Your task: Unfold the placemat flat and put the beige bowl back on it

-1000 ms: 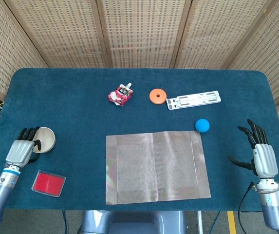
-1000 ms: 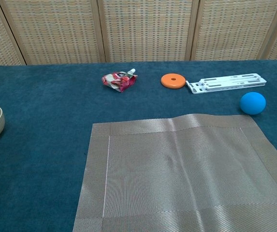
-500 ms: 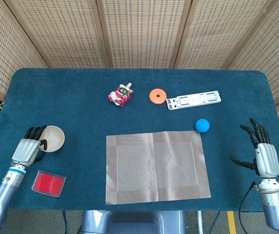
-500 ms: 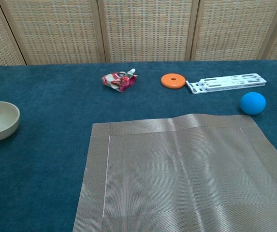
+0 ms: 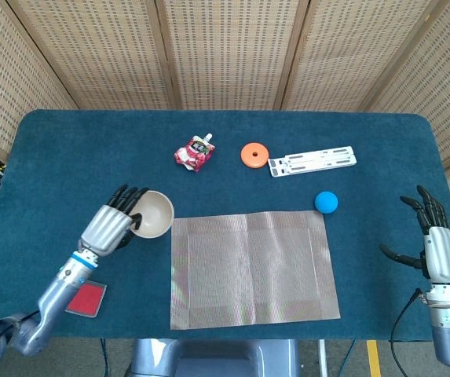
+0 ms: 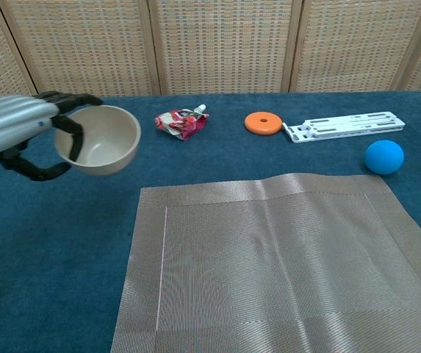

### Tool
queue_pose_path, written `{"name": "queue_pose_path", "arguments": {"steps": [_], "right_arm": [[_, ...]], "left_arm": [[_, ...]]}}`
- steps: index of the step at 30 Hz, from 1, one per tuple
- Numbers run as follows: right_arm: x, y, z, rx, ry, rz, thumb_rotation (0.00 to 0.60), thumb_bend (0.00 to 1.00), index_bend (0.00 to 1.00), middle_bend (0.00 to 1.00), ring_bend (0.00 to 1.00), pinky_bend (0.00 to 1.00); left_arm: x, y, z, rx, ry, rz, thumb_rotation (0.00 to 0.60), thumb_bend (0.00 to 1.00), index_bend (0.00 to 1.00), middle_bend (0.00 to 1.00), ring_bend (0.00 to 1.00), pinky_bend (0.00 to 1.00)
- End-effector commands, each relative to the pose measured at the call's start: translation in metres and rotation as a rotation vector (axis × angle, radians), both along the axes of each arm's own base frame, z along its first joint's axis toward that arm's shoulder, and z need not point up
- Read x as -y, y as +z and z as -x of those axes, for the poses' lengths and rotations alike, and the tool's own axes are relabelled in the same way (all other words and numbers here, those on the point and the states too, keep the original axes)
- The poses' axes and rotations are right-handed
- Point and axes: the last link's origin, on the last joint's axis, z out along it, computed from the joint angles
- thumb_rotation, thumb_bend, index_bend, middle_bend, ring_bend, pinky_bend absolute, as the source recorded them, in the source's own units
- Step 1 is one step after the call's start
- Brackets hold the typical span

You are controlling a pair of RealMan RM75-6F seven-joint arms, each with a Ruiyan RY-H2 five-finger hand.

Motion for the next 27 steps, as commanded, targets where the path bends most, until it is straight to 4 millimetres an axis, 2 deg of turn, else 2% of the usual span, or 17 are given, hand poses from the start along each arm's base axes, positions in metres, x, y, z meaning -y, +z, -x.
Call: {"name": "queue_pose_path", "arguments": {"steps": [1, 6, 12, 20, 22, 25, 27], "right_arm": [[0.002, 0.004, 0.003, 0.009, -0.011, 0.014, 0.6, 0.23, 0.2, 0.0, 0.0, 0.0], [0.004, 0.01, 0.007, 0.026, -0.028, 0.026, 0.6, 0.23, 0.2, 0.0, 0.0, 0.0], [0.006, 0.015, 0.011, 0.046, -0.043, 0.037, 0.6, 0.23, 0.2, 0.0, 0.0, 0.0], [0.007, 0.018, 0.014, 0.058, -0.049, 0.043, 0.6, 0.23, 0.2, 0.0, 0.0, 0.0], [0.007, 0.018, 0.014, 0.055, -0.049, 0.041, 0.6, 0.23, 0.2, 0.0, 0.0, 0.0], [0.007, 0.017, 0.014, 0.052, -0.049, 0.036, 0.6, 0.23, 0.2, 0.0, 0.0, 0.0], [0.006, 0.016, 0.013, 0.052, -0.047, 0.036, 0.6, 0.23, 0.2, 0.0, 0.0, 0.0]], "left_arm": [[-0.001, -0.033, -0.051, 0.022, -0.089, 0.077, 0.6, 0.54, 0.65, 0.0, 0.0, 0.0], [0.004, -0.066, -0.084, 0.018, -0.128, 0.15, 0.6, 0.54, 0.63, 0.0, 0.0, 0.0], [0.019, -0.112, -0.13, 0.015, -0.182, 0.246, 0.6, 0.53, 0.61, 0.0, 0.0, 0.0], [0.025, -0.14, -0.151, 0.002, -0.17, 0.295, 0.6, 0.48, 0.58, 0.0, 0.0, 0.0], [0.026, -0.142, -0.152, -0.004, -0.163, 0.297, 0.6, 0.43, 0.58, 0.0, 0.0, 0.0], [0.025, -0.138, -0.148, -0.024, -0.156, 0.282, 0.6, 0.22, 0.49, 0.0, 0.0, 0.0], [0.024, -0.134, -0.146, -0.027, -0.148, 0.271, 0.6, 0.07, 0.38, 0.0, 0.0, 0.0]]}}
